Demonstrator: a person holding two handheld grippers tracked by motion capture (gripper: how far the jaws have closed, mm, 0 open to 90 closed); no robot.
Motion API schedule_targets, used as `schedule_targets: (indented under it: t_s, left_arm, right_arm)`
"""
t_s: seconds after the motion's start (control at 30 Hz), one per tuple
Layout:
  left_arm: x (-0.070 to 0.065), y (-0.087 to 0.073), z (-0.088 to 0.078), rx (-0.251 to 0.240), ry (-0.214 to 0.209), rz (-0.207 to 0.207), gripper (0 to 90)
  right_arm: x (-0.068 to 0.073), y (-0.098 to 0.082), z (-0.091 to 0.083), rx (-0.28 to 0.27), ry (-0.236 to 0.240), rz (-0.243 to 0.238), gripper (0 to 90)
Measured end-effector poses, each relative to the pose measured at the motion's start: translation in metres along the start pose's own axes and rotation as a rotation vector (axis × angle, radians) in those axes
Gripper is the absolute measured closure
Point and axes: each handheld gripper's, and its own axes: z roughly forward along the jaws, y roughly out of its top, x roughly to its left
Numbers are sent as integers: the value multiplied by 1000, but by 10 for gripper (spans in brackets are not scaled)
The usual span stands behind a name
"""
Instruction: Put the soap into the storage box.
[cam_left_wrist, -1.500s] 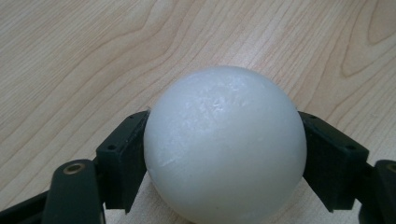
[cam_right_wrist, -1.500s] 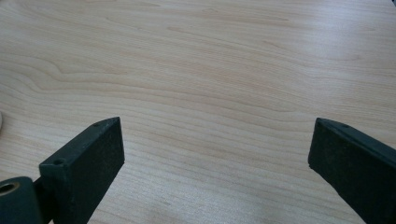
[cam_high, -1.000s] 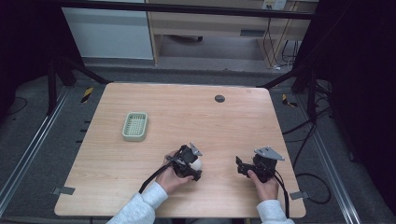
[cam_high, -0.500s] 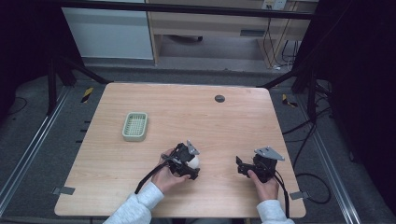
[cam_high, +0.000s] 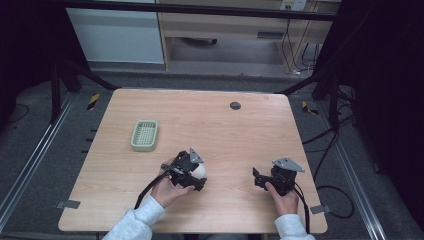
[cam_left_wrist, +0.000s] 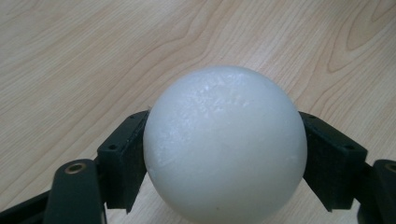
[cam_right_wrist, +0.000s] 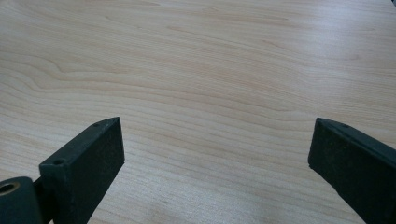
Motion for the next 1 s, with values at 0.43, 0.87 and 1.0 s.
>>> schedule_targets:
  t_s: [0.43, 0.87, 1.0]
  left_arm:
    - [21, -10, -29, -25, 41, -39, 239]
    - [46, -18, -60, -82, 82, -99, 240]
    - [54, -20, -70, -95, 96, -109, 240]
  right_arm:
    - [0, 0, 0, 0, 2, 5, 39]
    - [-1, -1, -1, -2, 2, 6, 39]
    - [-1, -1, 0, 2, 0, 4, 39]
